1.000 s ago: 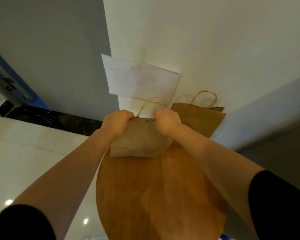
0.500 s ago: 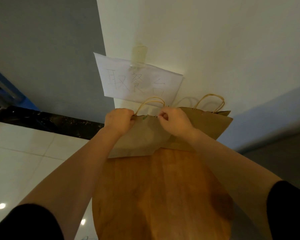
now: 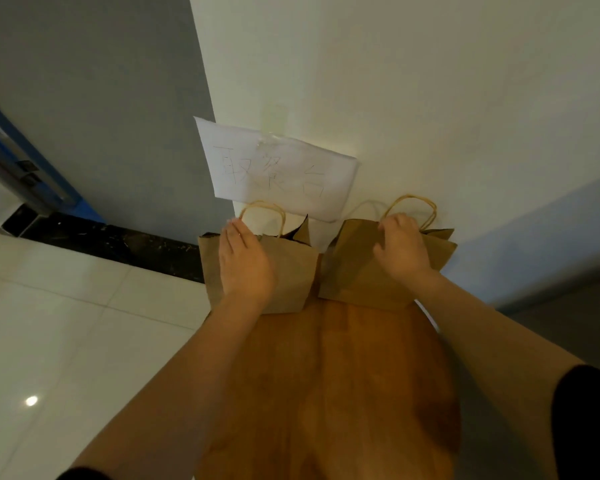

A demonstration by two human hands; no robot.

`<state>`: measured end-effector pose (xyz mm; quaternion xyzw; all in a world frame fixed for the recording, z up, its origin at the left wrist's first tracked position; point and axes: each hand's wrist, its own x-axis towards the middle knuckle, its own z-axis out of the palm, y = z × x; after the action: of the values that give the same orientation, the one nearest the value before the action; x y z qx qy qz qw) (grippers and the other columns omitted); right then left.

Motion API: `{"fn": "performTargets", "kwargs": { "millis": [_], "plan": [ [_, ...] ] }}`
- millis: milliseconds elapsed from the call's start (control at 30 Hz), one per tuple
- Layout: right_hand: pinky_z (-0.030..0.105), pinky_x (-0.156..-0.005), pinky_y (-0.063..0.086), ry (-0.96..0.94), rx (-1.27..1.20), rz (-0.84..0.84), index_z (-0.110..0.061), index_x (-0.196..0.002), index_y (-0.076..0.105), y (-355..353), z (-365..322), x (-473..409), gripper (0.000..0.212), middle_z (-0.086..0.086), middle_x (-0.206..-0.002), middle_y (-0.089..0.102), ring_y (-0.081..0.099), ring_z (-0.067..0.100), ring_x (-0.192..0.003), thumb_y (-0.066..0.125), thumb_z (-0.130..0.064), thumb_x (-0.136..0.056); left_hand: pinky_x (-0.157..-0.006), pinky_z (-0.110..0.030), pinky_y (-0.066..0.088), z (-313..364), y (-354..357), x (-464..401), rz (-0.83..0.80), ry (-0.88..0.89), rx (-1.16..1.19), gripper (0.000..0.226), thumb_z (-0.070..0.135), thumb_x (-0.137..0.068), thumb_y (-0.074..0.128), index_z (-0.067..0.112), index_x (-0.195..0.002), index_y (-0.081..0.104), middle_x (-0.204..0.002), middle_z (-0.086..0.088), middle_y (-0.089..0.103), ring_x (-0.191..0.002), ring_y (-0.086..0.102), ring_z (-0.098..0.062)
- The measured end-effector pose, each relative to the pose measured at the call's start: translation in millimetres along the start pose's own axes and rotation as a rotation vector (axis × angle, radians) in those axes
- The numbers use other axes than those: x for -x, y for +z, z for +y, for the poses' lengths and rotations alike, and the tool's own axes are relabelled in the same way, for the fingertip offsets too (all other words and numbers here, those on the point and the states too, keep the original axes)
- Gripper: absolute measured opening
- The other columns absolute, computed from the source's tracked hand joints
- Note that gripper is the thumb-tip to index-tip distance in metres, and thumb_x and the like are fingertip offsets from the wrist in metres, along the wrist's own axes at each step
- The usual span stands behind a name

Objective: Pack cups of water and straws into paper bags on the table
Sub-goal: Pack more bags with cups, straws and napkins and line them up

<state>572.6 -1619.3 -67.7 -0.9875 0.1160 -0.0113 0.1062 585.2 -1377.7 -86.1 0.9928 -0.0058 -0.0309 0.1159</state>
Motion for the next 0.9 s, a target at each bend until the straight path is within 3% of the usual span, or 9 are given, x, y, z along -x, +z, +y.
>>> {"fn": "performTargets", "kwargs": {
  "millis": [67,167,300,400,467,533,900],
  "plan": [
    [0.035,-0.090,0.036,-0.005,0.001,-0.005,-0.002,-0.111,0.050,-1,1,-2,0.027,0.017,-0.118,0.047,0.041,0.031,-0.112,0.054,-0.004,-0.085,-0.117,-0.038,0.006,10,6,14,-0.014,-0.018,-0.023,0.080,0.015,-0.093,0.050,-0.007,-0.145,-0.006,-0.154,-0.025,0.006,-0.143,0.008,-0.036],
    [0.035,-0.085,0.037,0.034,-0.004,-0.053,-0.002,-0.113,0.045,-1,8,-4,0.029,0.018,-0.116,0.049,0.044,0.032,-0.109,0.053,0.000,-0.085,-0.117,-0.038,0.013,19,9,13,-0.025,0.065,-0.031,0.075,0.009,-0.092,0.051,-0.003,-0.147,0.002,-0.152,-0.021,0.016,-0.141,0.016,-0.034],
    [0.038,-0.068,0.040,0.059,-0.027,-0.150,-0.004,-0.127,0.034,1,16,-9,0.041,0.020,-0.111,0.053,0.053,0.034,-0.096,0.050,-0.002,-0.089,-0.117,-0.039,0.013,21,8,-12,-0.050,0.172,-0.050,0.071,-0.002,-0.088,0.048,0.006,-0.148,0.011,-0.150,-0.016,0.028,-0.142,0.018,-0.032],
    [0.038,-0.068,0.040,0.004,0.051,-0.171,-0.005,-0.131,0.037,5,17,-15,0.042,0.021,-0.112,0.053,0.052,0.036,-0.102,0.045,0.002,-0.090,-0.101,-0.036,0.032,24,8,-25,-0.010,0.237,-0.114,0.052,-0.005,-0.084,0.047,0.009,-0.134,0.041,-0.117,-0.012,0.058,-0.113,0.050,-0.030],
    [0.037,-0.072,0.040,-0.061,0.122,-0.184,-0.003,-0.117,0.050,7,19,-20,0.031,0.020,-0.113,0.054,0.049,0.034,-0.107,0.041,0.008,-0.089,-0.081,-0.032,0.037,27,8,-31,-0.037,0.244,-0.173,0.033,-0.006,-0.085,0.045,0.006,-0.113,0.055,-0.106,-0.012,0.059,-0.099,0.055,-0.029],
    [0.035,-0.072,0.040,-0.090,0.165,-0.185,-0.002,-0.112,0.055,5,22,-24,0.032,0.019,-0.112,0.055,0.049,0.033,-0.106,0.039,0.010,-0.088,-0.073,-0.031,0.038,30,9,-37,-0.076,0.233,-0.181,0.028,-0.008,-0.086,0.043,0.004,-0.105,0.059,-0.106,-0.014,0.059,-0.098,0.056,-0.029],
    [0.030,-0.072,0.038,-0.107,0.197,-0.234,-0.004,-0.109,0.060,-27,54,-41,0.026,0.017,-0.109,0.059,0.056,0.030,-0.100,0.040,0.003,-0.093,-0.091,-0.025,0.038,63,5,-68,-0.142,0.265,-0.023,0.032,0.001,-0.095,0.037,0.006,-0.118,0.059,-0.123,-0.010,0.059,-0.112,0.054,-0.022]
  ]
}}
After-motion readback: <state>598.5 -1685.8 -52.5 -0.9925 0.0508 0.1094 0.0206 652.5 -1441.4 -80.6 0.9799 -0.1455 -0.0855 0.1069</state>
